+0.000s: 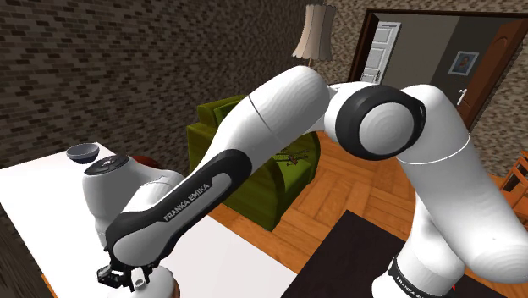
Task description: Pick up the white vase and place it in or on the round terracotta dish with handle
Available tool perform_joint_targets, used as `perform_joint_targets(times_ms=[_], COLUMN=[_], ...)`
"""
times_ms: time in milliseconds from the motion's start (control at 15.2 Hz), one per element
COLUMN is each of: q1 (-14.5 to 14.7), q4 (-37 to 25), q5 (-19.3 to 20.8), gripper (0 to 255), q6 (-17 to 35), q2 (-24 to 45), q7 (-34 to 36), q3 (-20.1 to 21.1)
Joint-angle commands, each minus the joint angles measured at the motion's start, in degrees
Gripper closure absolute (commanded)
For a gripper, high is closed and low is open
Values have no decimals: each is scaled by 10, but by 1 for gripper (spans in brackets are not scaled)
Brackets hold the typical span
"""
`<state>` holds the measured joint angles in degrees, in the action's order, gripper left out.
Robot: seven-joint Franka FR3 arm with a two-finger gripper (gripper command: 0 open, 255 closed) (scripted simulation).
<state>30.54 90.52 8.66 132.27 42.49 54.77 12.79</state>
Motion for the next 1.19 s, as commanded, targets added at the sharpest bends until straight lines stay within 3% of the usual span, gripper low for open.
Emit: perform_joint_targets(times_ms=[0, 792, 858, 1122], q1=[1, 4, 4, 4], q4=[-2, -7, -7, -6], q5=[2, 6, 6, 6], gripper=[255, 255, 0, 0], q6=[9, 28, 28, 28], q2=[11, 34, 34, 34], q7=[1, 2, 2, 2], q3=[-2, -6, -6, -6])
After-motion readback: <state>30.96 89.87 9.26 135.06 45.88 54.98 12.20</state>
